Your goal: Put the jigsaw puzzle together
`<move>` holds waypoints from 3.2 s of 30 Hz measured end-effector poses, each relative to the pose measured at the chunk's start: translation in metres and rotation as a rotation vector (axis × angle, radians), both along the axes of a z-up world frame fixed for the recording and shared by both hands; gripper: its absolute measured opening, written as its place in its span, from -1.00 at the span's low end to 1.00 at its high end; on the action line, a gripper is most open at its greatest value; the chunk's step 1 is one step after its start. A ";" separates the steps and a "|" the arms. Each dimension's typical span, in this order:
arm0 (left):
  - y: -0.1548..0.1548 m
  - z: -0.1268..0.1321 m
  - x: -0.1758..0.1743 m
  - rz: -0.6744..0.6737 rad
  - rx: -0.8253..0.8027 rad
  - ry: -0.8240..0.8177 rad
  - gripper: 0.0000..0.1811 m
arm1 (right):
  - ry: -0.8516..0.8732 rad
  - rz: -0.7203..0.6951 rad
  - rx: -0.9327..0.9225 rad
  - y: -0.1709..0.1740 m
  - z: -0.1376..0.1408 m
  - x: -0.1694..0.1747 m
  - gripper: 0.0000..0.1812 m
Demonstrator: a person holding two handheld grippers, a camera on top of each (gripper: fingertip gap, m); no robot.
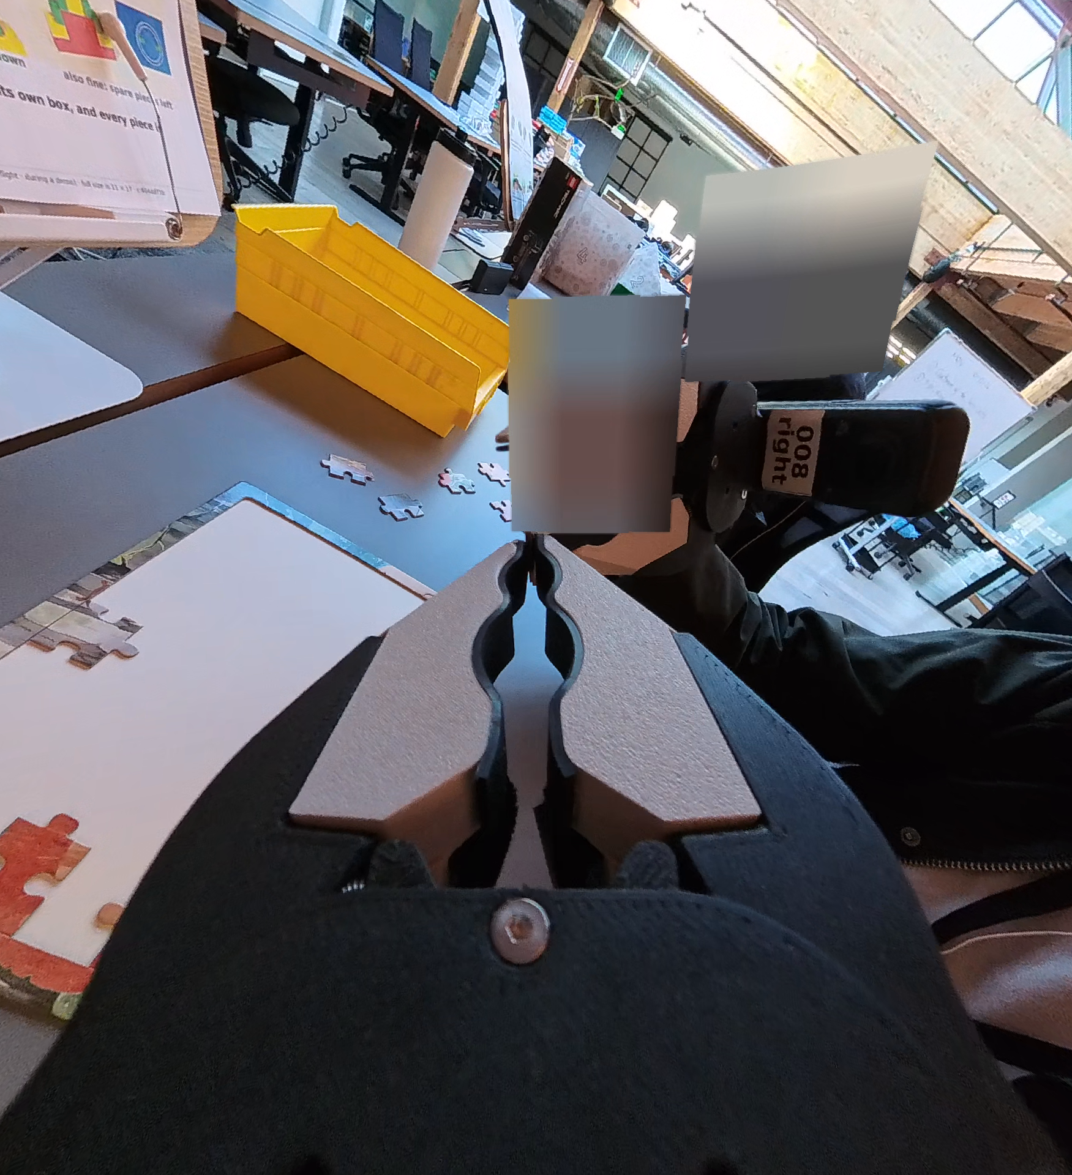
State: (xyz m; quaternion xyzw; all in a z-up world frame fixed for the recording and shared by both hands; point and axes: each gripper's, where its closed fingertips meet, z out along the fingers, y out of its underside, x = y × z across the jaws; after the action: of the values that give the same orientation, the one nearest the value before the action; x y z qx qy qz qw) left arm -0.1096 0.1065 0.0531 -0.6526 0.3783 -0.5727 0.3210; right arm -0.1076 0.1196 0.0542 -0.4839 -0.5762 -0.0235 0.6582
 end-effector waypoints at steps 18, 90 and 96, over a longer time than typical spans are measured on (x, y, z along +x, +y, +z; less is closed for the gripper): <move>0.011 -0.007 -0.005 0.036 -0.046 0.018 -1.00 | 0.009 -0.042 -0.053 0.010 -0.011 -0.001 -0.62; 0.031 -0.062 -0.062 0.080 -0.108 0.428 -0.90 | -0.117 -0.446 -0.589 0.099 -0.182 0.170 -0.63; 0.031 -0.064 -0.063 0.082 -0.113 0.441 -0.90 | -0.130 -0.450 -0.603 0.101 -0.187 0.161 -0.63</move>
State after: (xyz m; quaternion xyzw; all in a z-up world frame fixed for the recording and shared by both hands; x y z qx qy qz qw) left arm -0.1721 0.1376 -0.0111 -0.7936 0.3799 -0.4230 0.2167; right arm 0.0533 0.2209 -0.1325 -0.7678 -0.4770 -0.0277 0.4268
